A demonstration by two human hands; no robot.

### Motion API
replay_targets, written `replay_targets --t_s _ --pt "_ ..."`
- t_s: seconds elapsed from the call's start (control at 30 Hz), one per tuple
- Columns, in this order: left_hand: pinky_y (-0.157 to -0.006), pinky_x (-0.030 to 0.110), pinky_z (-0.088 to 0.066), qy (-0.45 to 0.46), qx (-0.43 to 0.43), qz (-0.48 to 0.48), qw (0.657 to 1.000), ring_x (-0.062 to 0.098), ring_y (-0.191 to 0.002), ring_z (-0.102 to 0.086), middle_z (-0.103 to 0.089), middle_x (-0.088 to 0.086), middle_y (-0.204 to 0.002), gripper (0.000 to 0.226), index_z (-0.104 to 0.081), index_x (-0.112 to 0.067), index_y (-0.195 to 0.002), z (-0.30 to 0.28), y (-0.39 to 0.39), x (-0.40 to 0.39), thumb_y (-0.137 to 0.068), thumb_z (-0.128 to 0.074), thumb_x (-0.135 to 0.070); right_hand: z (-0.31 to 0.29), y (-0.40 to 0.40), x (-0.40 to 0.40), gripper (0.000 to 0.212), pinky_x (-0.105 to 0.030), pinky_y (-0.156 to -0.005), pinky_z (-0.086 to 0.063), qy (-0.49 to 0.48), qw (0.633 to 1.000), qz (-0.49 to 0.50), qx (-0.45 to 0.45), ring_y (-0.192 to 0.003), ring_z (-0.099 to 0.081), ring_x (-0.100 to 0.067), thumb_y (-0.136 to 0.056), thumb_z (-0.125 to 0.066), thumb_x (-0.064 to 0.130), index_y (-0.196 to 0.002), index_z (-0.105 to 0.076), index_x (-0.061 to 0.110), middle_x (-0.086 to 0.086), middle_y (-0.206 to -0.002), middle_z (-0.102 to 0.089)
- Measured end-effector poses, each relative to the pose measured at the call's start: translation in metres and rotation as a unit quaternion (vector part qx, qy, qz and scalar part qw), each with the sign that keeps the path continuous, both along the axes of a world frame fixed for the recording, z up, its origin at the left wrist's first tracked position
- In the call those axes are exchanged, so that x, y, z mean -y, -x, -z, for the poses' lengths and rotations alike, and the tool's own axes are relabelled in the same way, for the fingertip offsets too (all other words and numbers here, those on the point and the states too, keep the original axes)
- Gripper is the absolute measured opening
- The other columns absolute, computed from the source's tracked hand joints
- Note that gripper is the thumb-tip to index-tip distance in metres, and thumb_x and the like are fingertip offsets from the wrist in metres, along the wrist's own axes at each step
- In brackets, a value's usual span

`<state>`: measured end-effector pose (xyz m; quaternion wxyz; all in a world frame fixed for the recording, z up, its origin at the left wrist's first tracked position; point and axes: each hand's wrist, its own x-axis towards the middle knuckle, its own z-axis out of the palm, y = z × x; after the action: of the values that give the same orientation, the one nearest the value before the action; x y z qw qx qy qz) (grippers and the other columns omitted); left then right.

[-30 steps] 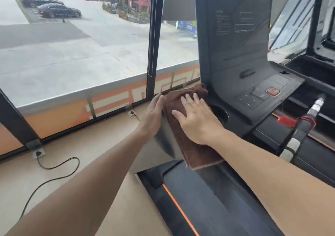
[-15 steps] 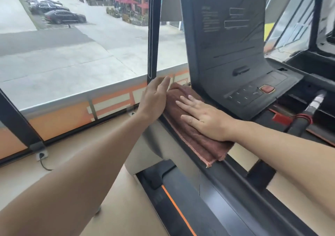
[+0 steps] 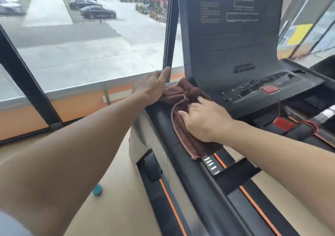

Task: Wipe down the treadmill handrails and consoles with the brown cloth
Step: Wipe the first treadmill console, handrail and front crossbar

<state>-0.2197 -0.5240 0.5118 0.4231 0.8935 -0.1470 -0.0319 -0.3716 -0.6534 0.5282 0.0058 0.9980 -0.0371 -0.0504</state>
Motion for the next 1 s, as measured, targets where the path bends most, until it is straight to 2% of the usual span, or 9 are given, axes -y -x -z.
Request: replay_targets --t_s 0.13,0.27,0.43,0.5,0.57,0.63,0.73,0.9,1.0 --pt "-0.105 0.051 -0.041 -0.055 0.024 -0.004 0.998 0.028 -0.115 -0.058 -0.067 0.001 -0.123 0.079 -0.065 -0.026 -0.115 -0.006 -0.001 0.001 -0.090 -0.012 -0.078 0.003 -0.006 -0.001 0.048 -0.037 -0.119 -0.022 -0.084 0.995 -0.028 0.036 -0.147 -0.034 -0.031 -0.108 -0.032 0.039 -0.121 -0.067 0.009 -0.016 -0.143 -0.058" --pt "-0.106 0.051 -0.039 -0.067 0.011 0.001 0.998 0.028 -0.118 -0.058 -0.067 -0.001 -0.125 0.080 -0.064 -0.027 -0.119 -0.005 -0.009 0.001 -0.091 -0.009 -0.078 -0.009 0.009 0.012 0.037 -0.042 -0.089 -0.043 -0.061 0.997 -0.035 0.042 -0.113 -0.060 -0.033 -0.104 -0.036 0.046 -0.087 -0.059 0.022 -0.007 -0.104 -0.069" --pt "-0.105 0.050 -0.040 -0.043 0.017 -0.004 0.999 0.025 -0.118 -0.058 -0.068 -0.003 -0.126 0.082 -0.061 -0.029 -0.127 0.003 -0.014 0.001 -0.091 -0.005 -0.078 -0.008 -0.017 -0.011 0.026 -0.040 -0.072 -0.037 0.029 0.996 -0.076 0.033 -0.101 -0.062 -0.042 -0.106 -0.027 0.024 -0.084 -0.041 0.022 -0.012 -0.110 -0.068" --pt "-0.104 0.050 -0.040 -0.040 0.022 -0.012 0.999 0.025 -0.116 -0.058 -0.068 -0.003 -0.124 0.082 -0.062 -0.029 -0.124 0.003 -0.015 0.001 -0.092 -0.006 -0.078 -0.010 -0.023 -0.008 0.036 -0.042 -0.076 -0.040 0.024 0.997 -0.067 0.028 -0.102 -0.062 -0.041 -0.107 -0.029 0.034 -0.081 -0.051 0.021 -0.012 -0.111 -0.070" --pt "-0.105 0.051 -0.040 -0.044 0.019 -0.009 0.999 0.027 -0.117 -0.058 -0.068 -0.001 -0.124 0.083 -0.064 -0.027 -0.122 0.001 -0.014 0.001 -0.091 -0.007 -0.079 -0.005 -0.019 0.005 0.041 -0.042 -0.084 -0.046 -0.023 0.997 -0.053 0.056 -0.106 -0.064 -0.036 -0.105 -0.038 0.047 -0.094 -0.070 0.023 -0.007 -0.109 -0.074" --pt "-0.107 0.052 -0.039 -0.040 0.018 -0.003 0.999 0.028 -0.118 -0.058 -0.067 0.000 -0.126 0.085 -0.064 -0.026 -0.123 0.002 -0.014 -0.001 -0.090 -0.006 -0.079 0.011 -0.002 0.016 0.029 -0.042 -0.093 -0.047 -0.129 0.984 -0.040 0.118 -0.118 -0.063 -0.030 -0.103 -0.052 0.042 -0.105 -0.074 0.024 -0.003 -0.108 -0.076" --pt "-0.105 0.052 -0.041 -0.030 0.026 -0.005 0.999 0.027 -0.115 -0.058 -0.068 0.000 -0.122 0.085 -0.064 -0.026 -0.120 0.004 -0.014 -0.002 -0.091 -0.005 -0.078 0.032 0.034 0.013 0.030 -0.033 -0.116 -0.036 -0.203 0.952 -0.077 0.217 -0.138 -0.053 -0.016 -0.101 -0.057 0.030 -0.125 -0.073 0.021 0.002 -0.132 -0.070" --pt "-0.089 0.043 -0.044 0.072 0.067 -0.028 0.995 0.020 -0.102 -0.061 -0.069 -0.004 -0.108 0.079 -0.063 -0.024 -0.114 0.004 -0.011 -0.001 -0.091 -0.011 -0.078 0.025 0.024 0.010 0.069 -0.029 -0.127 0.003 -0.107 0.983 -0.136 0.062 -0.157 -0.003 -0.006 -0.098 -0.011 0.056 -0.162 -0.022 0.030 0.015 -0.168 -0.013" --pt "-0.087 0.040 -0.041 0.136 0.055 -0.051 0.988 0.019 -0.103 -0.059 -0.067 -0.005 -0.112 0.073 -0.060 -0.023 -0.122 0.006 -0.009 -0.005 -0.096 -0.013 -0.073 0.018 -0.024 0.004 0.066 -0.036 -0.127 0.009 -0.082 0.991 -0.105 0.012 -0.157 0.013 -0.010 -0.103 -0.013 0.057 -0.164 -0.004 0.032 0.013 -0.171 0.005"
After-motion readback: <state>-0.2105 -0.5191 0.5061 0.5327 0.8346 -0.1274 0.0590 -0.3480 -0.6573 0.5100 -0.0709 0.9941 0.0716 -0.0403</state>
